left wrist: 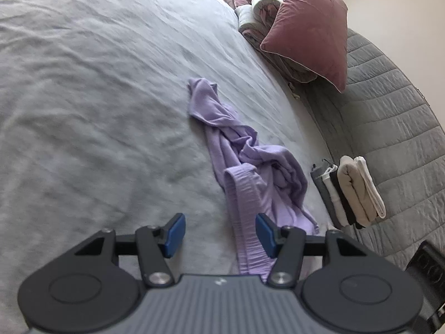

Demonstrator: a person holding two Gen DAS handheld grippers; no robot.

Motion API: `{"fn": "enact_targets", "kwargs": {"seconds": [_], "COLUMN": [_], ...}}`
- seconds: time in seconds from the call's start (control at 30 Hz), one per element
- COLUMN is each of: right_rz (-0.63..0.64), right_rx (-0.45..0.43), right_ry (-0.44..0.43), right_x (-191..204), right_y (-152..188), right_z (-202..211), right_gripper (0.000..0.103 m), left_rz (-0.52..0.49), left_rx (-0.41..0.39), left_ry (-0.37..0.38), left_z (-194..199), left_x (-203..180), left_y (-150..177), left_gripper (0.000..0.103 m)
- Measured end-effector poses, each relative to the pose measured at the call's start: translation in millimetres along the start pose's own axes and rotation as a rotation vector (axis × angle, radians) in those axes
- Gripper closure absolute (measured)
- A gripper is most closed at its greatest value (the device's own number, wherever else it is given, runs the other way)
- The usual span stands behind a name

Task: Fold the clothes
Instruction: 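Hold the garment with the right gripper while the left gripper grasps the waistband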

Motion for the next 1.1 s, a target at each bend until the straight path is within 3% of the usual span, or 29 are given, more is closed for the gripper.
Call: {"fn": "enact_targets", "kwargs": {"seconds": [0.17,0.2,0.4,0.63,0.7,0.77,0.87,1.03,1.1], "right_rz": [-0.052,-0.063,-0.095,-0.055,-0.027,0.008,0.073,0.09,0.027], "right_rx": [-0.112,-0.121,-0.111,-0.06,-0.014,0.016,0.038,0.075,0.054], "right_ry": [0.125,0.156,0.301,0.491,0.57,0.601,0.678,0.74,0.697], "right_x": [-20,-25,-48,-63,-66,-68,-65,-57,-60], "right_y": [-14,-16,-31,-41,-39,-34,-29,-28,-26], "right_z": [-3,-7,-45,-80,-87,-91,-93,-90,-83], "right_gripper": [0.047,0.052,0.062,0.064,0.073,0.075,0.097,0.095,0.084], "left_rz": [-0.016,-0.02,-0.033,-0.04,-0.048,-0.056,-0.08,-0.126,-0.126], "left_rx": [-0.002,-0.001,-0.007,0.0,0.011,0.027,0.057,0.129,0.162], "left_ry": [-0.01,-0.012,-0.015,-0.001,0.008,0.024,0.06,0.105,0.123], "left_z": [8,10,20,26,26,25,24,14,8], "left_x": [6,7,13,13,11,8,1,-11,-13], "left_y": [4,5,7,11,13,15,19,32,39], "left_gripper": [0.047,0.047,0.047,0.047,0.047,0.047,0.046,0.046,0.046]}}
Point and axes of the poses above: each gripper's, at about its wrist camera, not at the fingertips, and z roughly against the way its jaws point, x to its left, y to its underside, the point moved 2 cm from there along -z, roughly the way its jaws point, and after that the axes turned 1 degree about z, right-handed, at the moved point
